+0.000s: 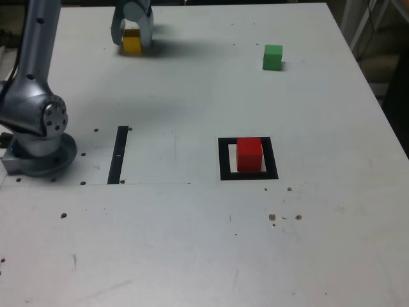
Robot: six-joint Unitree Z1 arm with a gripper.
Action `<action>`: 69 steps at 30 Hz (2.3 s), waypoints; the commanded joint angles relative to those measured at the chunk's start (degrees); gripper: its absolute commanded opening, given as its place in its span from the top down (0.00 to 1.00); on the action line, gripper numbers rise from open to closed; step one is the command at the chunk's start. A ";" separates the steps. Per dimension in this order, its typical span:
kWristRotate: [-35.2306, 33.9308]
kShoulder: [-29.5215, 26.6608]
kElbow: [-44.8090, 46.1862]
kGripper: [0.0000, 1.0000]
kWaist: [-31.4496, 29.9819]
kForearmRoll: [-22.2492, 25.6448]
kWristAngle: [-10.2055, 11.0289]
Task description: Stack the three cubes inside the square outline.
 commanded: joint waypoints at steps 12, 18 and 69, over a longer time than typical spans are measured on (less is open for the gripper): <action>-1.80 -3.14 1.42 0.63 -3.11 0.66 -2.74; -5.43 -6.82 3.83 0.63 -6.32 1.64 -4.37; -41.81 -17.44 2.16 0.63 -53.64 19.84 -15.98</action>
